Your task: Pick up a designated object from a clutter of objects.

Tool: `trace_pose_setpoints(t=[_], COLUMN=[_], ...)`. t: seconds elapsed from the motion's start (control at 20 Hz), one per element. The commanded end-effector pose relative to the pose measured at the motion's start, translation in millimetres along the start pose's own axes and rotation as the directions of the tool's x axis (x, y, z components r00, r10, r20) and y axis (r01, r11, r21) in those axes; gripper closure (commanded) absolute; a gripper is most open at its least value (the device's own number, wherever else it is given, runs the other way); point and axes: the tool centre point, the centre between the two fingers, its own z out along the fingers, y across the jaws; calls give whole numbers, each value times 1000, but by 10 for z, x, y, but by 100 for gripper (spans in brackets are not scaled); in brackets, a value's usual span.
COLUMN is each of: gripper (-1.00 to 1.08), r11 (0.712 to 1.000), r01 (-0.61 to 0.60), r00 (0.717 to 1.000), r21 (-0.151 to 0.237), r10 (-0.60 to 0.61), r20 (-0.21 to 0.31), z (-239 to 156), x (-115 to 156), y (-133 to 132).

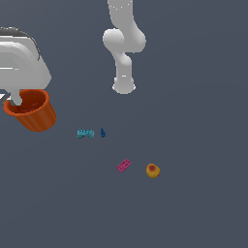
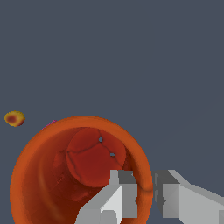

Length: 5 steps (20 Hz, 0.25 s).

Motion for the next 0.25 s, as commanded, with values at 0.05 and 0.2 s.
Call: trace_pose_setpoints(t=[0.05, 0.2], gripper=[108, 108], r11=[1000, 1000], r01=[0, 0], r00=[1000, 1000], r21=[-1, -1], r10=[0, 0], r20=[-2, -2], z=[-34, -36], x=[13, 16], y=[31, 33])
